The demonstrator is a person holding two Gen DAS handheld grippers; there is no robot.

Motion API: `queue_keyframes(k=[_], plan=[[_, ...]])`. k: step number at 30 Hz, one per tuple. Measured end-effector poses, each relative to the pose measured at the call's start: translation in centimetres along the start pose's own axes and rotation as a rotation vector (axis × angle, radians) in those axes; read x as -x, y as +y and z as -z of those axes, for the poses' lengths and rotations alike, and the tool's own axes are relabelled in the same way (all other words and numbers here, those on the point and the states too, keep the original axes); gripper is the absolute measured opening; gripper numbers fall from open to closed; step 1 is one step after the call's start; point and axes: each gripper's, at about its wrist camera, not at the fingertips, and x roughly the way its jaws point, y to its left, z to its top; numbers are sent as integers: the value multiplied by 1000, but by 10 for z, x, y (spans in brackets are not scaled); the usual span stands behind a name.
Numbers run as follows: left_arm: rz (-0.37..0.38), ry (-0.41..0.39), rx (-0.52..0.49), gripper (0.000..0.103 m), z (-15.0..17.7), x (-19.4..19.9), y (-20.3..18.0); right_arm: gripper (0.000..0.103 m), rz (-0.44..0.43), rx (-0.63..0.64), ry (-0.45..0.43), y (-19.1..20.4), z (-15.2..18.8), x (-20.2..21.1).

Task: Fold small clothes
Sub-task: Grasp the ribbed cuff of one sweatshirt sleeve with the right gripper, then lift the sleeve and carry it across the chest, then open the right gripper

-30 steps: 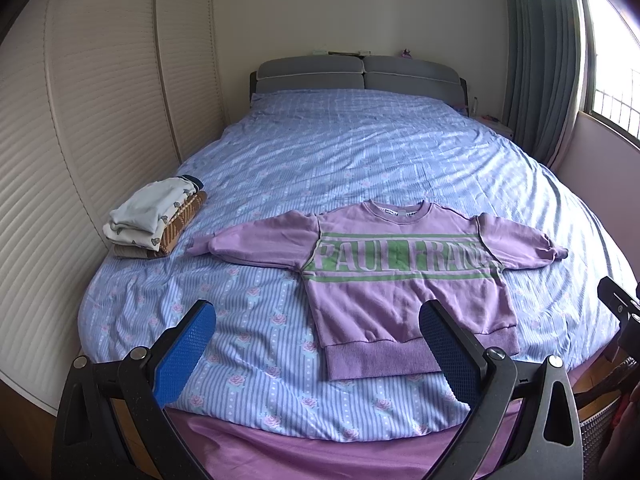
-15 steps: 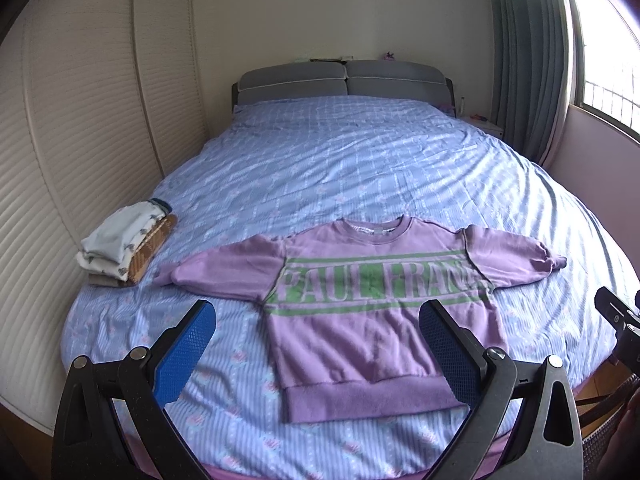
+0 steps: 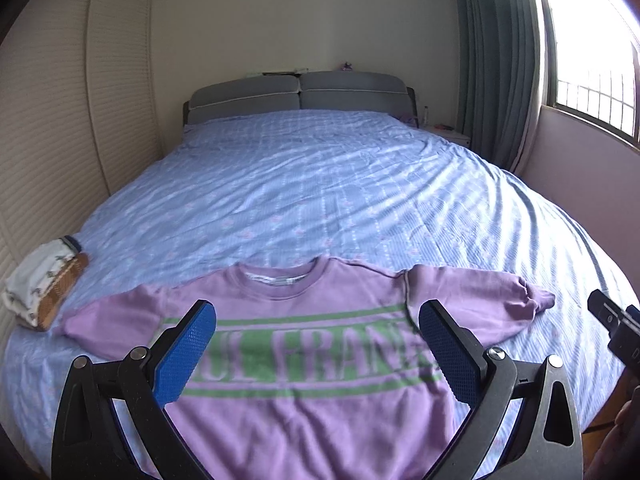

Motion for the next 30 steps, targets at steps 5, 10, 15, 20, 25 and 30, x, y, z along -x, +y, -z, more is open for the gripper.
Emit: queue_keyframes(k=[5,10,15,20,25,30], plan=[[18,14,-27,103,0,-54,-42,74,15,-96,37,-37,-3,-61],[21,42,-30,103,-2,-101,-73,60,27,-244,94,-77,0,-116],[19,57,-55,103,0,-131,-100,49,27,-366,139,-103,6,-158],[15,73,-80,103,2,-149,-116,43,-1,-466,188,-113,15,-189],[14,98,-89,103,5,-155,-123,43,-45,-582,225,-131,28,-217],[20,93,-85,103,1,-150,-123,18,-109,-641,225,-143,26,-229]])
